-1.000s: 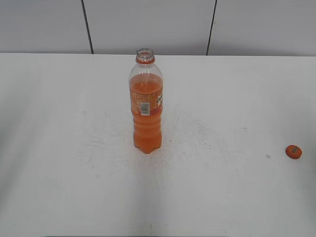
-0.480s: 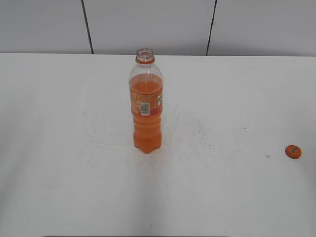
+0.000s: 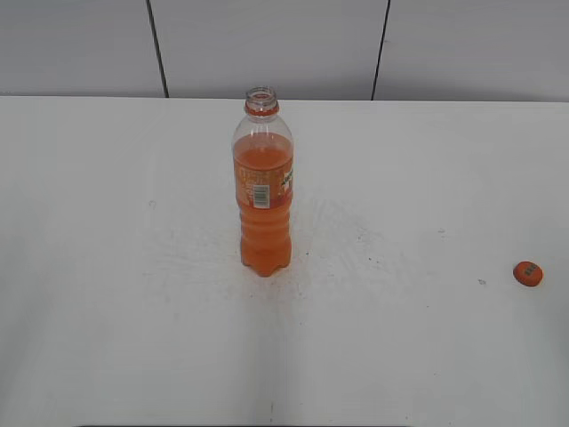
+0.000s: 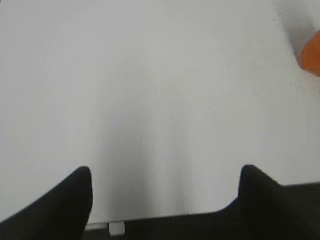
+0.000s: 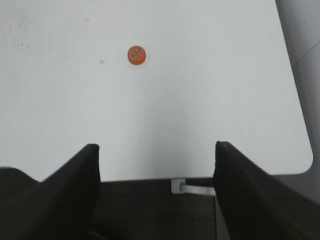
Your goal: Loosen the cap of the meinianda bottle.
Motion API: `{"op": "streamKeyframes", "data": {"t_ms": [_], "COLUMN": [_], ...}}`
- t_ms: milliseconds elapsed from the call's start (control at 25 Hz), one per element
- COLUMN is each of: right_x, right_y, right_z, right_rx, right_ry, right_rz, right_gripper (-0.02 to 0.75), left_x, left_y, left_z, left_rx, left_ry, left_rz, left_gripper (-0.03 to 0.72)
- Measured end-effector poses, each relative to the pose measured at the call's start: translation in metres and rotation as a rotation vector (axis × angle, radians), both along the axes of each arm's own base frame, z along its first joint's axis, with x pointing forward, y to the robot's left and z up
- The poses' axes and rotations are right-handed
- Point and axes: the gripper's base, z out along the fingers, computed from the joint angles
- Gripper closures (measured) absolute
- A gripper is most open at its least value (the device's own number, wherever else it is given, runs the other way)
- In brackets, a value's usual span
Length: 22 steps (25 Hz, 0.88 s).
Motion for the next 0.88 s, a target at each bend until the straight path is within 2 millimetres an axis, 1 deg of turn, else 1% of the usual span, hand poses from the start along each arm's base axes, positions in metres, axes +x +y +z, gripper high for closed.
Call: {"op": "streamKeyframes", "data": {"t_ms": [120, 200, 240, 320, 400, 520, 560, 680, 880], "right_x": [-0.018, -0.030, -0.036, -0.042, -0.041, -0.034, -0.032, -0.027, -0.026], "right_y": [0.002, 0.004, 0.004, 0.005, 0.005, 0.003, 0.003, 0.002, 0.002], "right_z": [-0.002, -0.007, -0.010, -0.015, -0.023, -0.039, -0.041, -0.041, -0.043], "right_rx": [-0.008, -0.013, -0.014, -0.009, -0.006, -0.006, -0.007, -0.017, -0.019], "right_ry": [-0.111, -0.171, -0.203, -0.231, -0.213, -0.160, -0.161, -0.214, -0.215], "right_rz": [0.003, 0.003, 0.003, -0.001, -0.006, -0.009, -0.010, -0.014, -0.015], "right_gripper": [0.206, 0.206, 0.206, 0.206, 0.206, 0.206, 0.206, 0.206, 0.206], "left_x": [-0.024, -0.039, -0.041, -0.039, -0.037, -0.034, -0.032, -0.031, -0.031], "left_y": [-0.001, -0.002, -0.002, -0.002, -0.003, -0.003, -0.003, -0.003, -0.003], "left_z": [0.001, -0.001, -0.001, -0.006, -0.010, -0.010, -0.011, -0.012, -0.011], "left_rx": [0.009, 0.015, 0.022, 0.034, 0.038, 0.043, 0.041, 0.037, 0.038], "left_ry": [-0.139, -0.209, -0.218, -0.186, -0.182, -0.219, -0.230, -0.237, -0.248], "left_rz": [0.000, -0.002, -0.007, -0.016, -0.025, -0.025, -0.026, -0.028, -0.029], "left_gripper": [0.145, 0.145, 0.145, 0.145, 0.145, 0.145, 0.145, 0.145, 0.145]}}
